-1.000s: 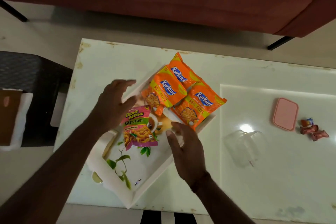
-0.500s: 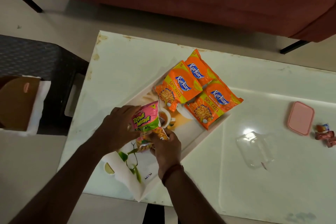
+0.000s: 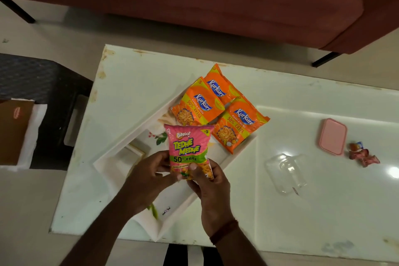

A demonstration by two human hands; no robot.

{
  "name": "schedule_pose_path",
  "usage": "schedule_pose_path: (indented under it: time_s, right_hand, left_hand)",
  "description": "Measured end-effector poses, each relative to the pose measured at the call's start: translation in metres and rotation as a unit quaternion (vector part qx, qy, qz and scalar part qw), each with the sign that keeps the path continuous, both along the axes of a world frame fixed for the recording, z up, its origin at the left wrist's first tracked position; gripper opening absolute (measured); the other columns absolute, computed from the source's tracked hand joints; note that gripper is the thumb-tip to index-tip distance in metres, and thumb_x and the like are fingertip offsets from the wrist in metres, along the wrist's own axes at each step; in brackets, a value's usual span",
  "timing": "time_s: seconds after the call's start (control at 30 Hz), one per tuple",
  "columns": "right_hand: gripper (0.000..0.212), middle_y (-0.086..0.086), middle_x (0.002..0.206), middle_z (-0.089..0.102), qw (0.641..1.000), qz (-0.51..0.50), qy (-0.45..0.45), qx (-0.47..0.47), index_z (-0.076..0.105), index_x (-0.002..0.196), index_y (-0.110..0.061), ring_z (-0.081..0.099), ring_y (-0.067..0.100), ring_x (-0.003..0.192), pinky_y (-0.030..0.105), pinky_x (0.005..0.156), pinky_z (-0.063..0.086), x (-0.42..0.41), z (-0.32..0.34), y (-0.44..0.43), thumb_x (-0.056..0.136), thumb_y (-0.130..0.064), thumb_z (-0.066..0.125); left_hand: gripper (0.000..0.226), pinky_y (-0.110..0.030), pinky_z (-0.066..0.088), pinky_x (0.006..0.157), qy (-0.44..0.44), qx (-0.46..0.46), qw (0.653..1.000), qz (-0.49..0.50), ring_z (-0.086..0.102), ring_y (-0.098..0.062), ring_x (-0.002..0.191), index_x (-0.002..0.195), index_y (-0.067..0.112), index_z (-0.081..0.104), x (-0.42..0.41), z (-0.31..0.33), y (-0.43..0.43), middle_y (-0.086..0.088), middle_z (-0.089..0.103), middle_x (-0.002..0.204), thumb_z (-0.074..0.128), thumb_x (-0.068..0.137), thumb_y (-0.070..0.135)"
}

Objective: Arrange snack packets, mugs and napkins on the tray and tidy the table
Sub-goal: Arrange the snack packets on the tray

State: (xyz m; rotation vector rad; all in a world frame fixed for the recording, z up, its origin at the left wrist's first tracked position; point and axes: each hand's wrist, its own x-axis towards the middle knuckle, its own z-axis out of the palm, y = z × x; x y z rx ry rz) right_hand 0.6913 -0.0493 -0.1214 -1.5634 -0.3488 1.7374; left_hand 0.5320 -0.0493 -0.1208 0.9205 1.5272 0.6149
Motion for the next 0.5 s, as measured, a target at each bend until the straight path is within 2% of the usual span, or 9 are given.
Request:
schedule_pose_path:
  time_s: [0.1, 0.17, 0.23, 0.3, 0.37, 0.43, 0.5]
  right_hand:
    - [0.021, -0.003, 0.087, 0.076, 0.990, 0.017, -0.133, 0.046, 0.076, 0.093, -0.024, 0.068, 0.009, 0.078, 0.024, 0.070, 0.054, 0.013, -0.004, 0.003, 0.074, -0.028, 0.083]
    - [0.025, -0.006, 0.094, 0.073, 0.968, 0.041, -0.240, 0.054, 0.075, 0.094, -0.024, 0.067, 0.009, 0.087, 0.026, 0.077, 0.054, 0.022, -0.009, 0.009, 0.074, -0.036, 0.083]
    - [0.034, -0.011, 0.098, 0.068, 0.949, 0.062, -0.306, 0.054, 0.072, 0.096, -0.026, 0.063, 0.009, 0.089, 0.025, 0.077, 0.051, 0.030, -0.014, 0.015, 0.072, -0.047, 0.081]
    - [0.036, -0.011, 0.096, 0.069, 0.936, 0.094, -0.334, 0.065, 0.073, 0.101, -0.028, 0.062, 0.007, 0.084, 0.020, 0.071, 0.046, 0.034, -0.017, 0.022, 0.074, -0.053, 0.076]
    - [0.036, -0.010, 0.093, 0.073, 0.925, 0.122, -0.353, 0.071, 0.074, 0.104, -0.027, 0.062, 0.004, 0.079, 0.019, 0.069, 0.044, 0.036, -0.020, 0.028, 0.079, -0.052, 0.072]
    - [0.026, -0.012, 0.082, 0.072, 0.911, 0.133, -0.384, 0.074, 0.073, 0.096, -0.026, 0.061, 0.001, 0.072, 0.021, 0.063, 0.040, 0.038, -0.024, 0.034, 0.082, -0.048, 0.070]
    - [0.023, -0.013, 0.076, 0.070, 0.903, 0.131, -0.403, 0.068, 0.073, 0.093, -0.026, 0.058, 0.001, 0.067, 0.018, 0.057, 0.036, 0.039, -0.029, 0.038, 0.083, -0.046, 0.070]
  left_hand:
    - [0.036, -0.036, 0.059, 0.078, 0.059, 0.036, 0.997, -0.044, 0.069, -0.003, 0.090, 0.104, 0.042, 0.064, 0.015, 0.000, 0.018, 0.016, 0.075, 0.095, 0.072, 0.069, 0.042]
    - [0.031, -0.028, 0.057, 0.075, 0.098, 0.072, 0.990, -0.068, 0.067, 0.002, 0.088, 0.104, 0.043, 0.061, 0.019, -0.001, 0.031, 0.020, 0.072, 0.093, 0.071, 0.076, 0.035]
    - [0.033, -0.020, 0.055, 0.071, 0.124, 0.097, 0.983, -0.099, 0.066, 0.004, 0.086, 0.104, 0.047, 0.059, 0.025, -0.001, 0.046, 0.021, 0.071, 0.093, 0.071, 0.080, 0.028]
    - [0.032, -0.027, 0.055, 0.072, 0.173, 0.112, 0.969, -0.135, 0.066, -0.001, 0.085, 0.112, 0.037, 0.059, 0.031, -0.002, 0.060, 0.016, 0.072, 0.097, 0.068, 0.083, 0.027]
    - [0.025, -0.032, 0.053, 0.073, 0.229, 0.145, 0.949, -0.163, 0.066, -0.014, 0.090, 0.113, 0.026, 0.061, 0.040, -0.004, 0.071, 0.005, 0.071, 0.103, 0.061, 0.088, 0.022]
    - [0.020, -0.033, 0.050, 0.074, 0.261, 0.175, 0.932, -0.183, 0.063, -0.023, 0.096, 0.111, 0.017, 0.060, 0.049, -0.006, 0.079, -0.004, 0.067, 0.107, 0.055, 0.092, 0.013]
    - [0.026, -0.039, 0.052, 0.079, 0.286, 0.198, 0.917, -0.195, 0.061, -0.028, 0.102, 0.117, 0.014, 0.059, 0.056, -0.008, 0.083, -0.008, 0.063, 0.114, 0.053, 0.092, 0.009]
